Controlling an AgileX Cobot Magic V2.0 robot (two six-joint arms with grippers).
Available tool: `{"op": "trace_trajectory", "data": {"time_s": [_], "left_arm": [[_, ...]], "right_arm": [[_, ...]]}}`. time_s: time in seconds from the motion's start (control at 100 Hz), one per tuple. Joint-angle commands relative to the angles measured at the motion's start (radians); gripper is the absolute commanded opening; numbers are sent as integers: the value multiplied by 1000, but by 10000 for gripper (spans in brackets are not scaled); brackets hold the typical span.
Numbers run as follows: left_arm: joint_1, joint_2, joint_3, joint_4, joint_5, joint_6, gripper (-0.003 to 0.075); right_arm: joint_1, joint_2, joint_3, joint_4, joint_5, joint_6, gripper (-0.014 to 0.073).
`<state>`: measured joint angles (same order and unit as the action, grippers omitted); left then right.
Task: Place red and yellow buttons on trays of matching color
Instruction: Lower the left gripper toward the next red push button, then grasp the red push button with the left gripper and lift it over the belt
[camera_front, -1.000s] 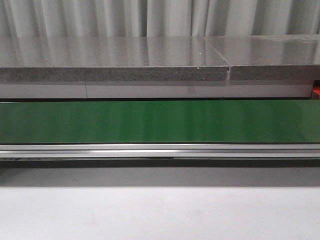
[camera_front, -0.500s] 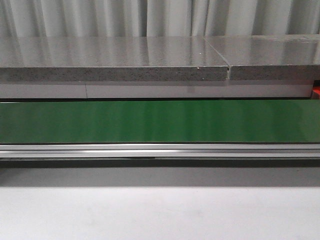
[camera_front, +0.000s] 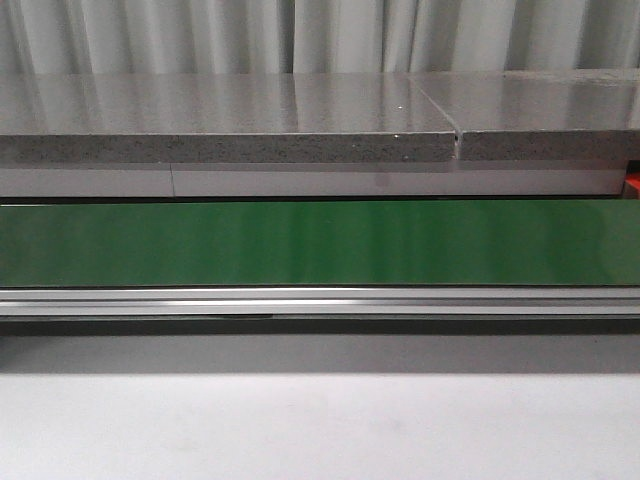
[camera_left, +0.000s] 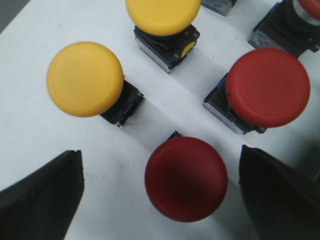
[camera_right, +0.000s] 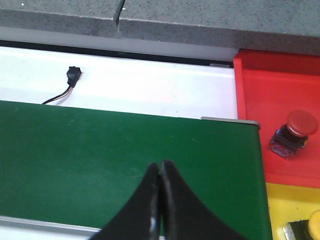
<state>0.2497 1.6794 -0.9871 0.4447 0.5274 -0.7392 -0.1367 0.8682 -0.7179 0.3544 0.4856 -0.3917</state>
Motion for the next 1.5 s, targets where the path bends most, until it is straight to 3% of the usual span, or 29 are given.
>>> {"op": "trace_trajectory", "data": {"time_s": [0.0, 0.46, 0.76, 0.94, 1.26, 1.49], "left_arm": [[3, -33, -29, 9, -28, -3, 505], [3, -62, -29, 13, -22, 21, -21], [-5, -258, -29, 9, -15, 92, -19], [-67, -348, -29, 9, -15, 150, -19], [-237, -319, -83, 9, 46, 213, -19], [-293, -258, -118, 9, 74, 234, -19]], "right_arm": [[-1, -14, -25, 15, -61, -9, -67], [-1, -14, -25, 15, -61, -9, -67], [-1, -14, -25, 15, -61, -9, -67], [-1, -14, -25, 15, -61, -9, -67], [-1, -14, -25, 15, -61, -9, -67], [-1, -14, -25, 15, -61, -9, -67]]}}
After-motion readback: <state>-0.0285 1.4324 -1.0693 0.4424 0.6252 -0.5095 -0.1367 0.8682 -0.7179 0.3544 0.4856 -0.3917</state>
